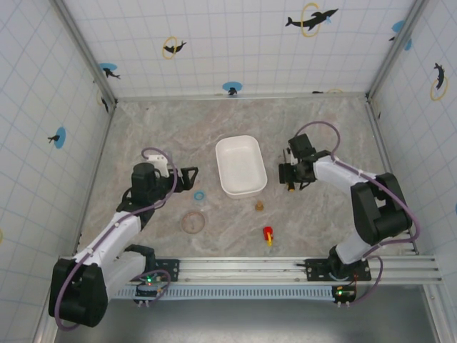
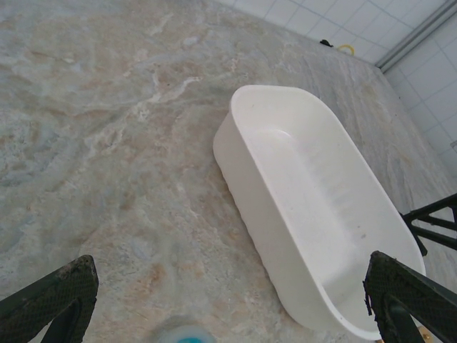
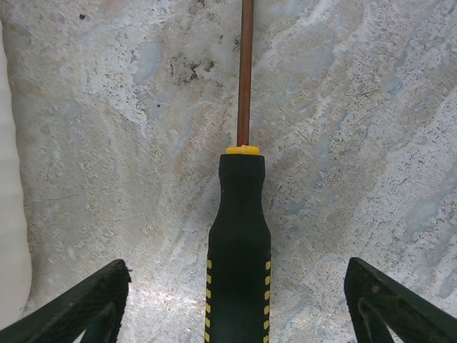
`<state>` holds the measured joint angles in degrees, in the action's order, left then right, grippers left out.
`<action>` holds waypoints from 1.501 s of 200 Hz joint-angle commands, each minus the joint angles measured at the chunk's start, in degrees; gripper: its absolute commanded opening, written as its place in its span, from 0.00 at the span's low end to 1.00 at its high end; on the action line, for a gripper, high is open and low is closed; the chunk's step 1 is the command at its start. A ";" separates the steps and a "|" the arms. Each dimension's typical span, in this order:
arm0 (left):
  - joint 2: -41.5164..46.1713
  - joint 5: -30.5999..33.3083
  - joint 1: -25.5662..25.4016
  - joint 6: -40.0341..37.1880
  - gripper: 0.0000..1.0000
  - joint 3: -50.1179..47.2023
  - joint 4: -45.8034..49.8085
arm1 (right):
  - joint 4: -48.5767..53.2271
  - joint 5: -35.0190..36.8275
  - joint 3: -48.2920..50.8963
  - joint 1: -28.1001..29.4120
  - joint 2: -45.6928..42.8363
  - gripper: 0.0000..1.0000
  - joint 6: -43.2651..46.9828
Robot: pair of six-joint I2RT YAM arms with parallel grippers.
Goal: Put the screwdriver in the bin
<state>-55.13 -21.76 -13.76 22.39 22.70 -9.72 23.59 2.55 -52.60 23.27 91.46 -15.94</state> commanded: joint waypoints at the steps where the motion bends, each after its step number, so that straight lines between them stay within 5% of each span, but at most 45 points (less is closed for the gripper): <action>1: -0.24 1.01 -1.12 0.89 0.97 0.20 1.32 | 1.13 2.41 -2.41 1.37 1.64 0.78 -1.79; 125: 1.17 5.24 -2.13 1.03 0.98 -0.42 4.53 | 1.56 4.59 -3.74 3.45 5.04 0.57 -3.48; 207: 0.37 5.32 -2.07 0.20 0.97 -0.77 4.53 | 2.16 3.52 -4.79 3.49 7.49 0.33 -3.48; 264: 0.14 5.37 -2.06 -0.33 0.97 -0.96 4.53 | 2.34 2.10 -5.23 3.20 8.43 0.00 -3.79; 300: -0.04 5.65 -2.11 -0.77 0.98 -1.07 4.53 | -0.85 -5.24 -4.71 1.09 3.37 0.00 -7.64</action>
<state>-54.81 -17.06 -15.40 22.72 22.20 -5.98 25.93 4.71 -55.96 25.47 98.56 -20.16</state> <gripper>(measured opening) 0.975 0.278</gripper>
